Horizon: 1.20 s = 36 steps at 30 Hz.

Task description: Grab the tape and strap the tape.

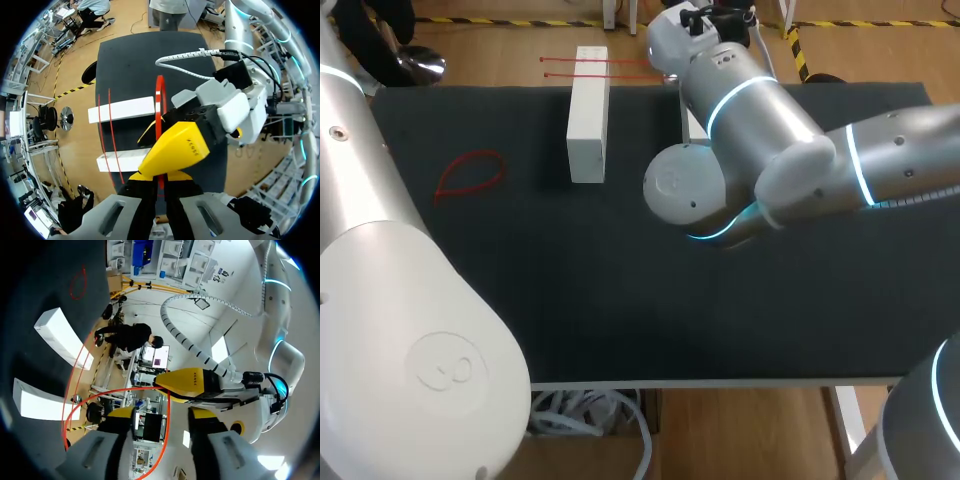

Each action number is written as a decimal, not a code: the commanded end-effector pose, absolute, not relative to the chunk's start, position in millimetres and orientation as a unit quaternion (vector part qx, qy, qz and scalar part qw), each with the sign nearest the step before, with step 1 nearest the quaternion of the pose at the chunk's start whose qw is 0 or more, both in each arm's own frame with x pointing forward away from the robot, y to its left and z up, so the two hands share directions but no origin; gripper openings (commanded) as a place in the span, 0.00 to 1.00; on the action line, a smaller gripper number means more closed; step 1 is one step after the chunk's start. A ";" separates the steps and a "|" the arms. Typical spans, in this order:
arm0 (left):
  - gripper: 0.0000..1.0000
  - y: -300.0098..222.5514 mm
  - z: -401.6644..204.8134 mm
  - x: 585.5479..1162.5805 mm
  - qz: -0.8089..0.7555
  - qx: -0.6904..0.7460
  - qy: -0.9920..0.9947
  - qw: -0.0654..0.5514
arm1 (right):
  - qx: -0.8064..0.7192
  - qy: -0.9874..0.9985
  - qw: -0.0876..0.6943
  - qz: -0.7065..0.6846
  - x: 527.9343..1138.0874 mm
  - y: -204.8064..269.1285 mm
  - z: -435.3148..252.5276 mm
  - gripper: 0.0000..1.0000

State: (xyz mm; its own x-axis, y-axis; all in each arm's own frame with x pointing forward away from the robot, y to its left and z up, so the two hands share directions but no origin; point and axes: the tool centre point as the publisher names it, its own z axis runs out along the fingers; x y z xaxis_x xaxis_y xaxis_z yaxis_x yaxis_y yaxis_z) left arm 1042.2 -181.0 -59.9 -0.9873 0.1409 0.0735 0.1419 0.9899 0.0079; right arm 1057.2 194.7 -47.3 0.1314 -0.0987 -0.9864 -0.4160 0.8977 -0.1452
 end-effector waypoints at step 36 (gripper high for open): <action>0.00 -182.3 -58.1 1042.9 -0.010 -0.070 -0.997 0.038 | -0.201 0.652 0.713 0.159 993.3 160.9 -44.9 0.40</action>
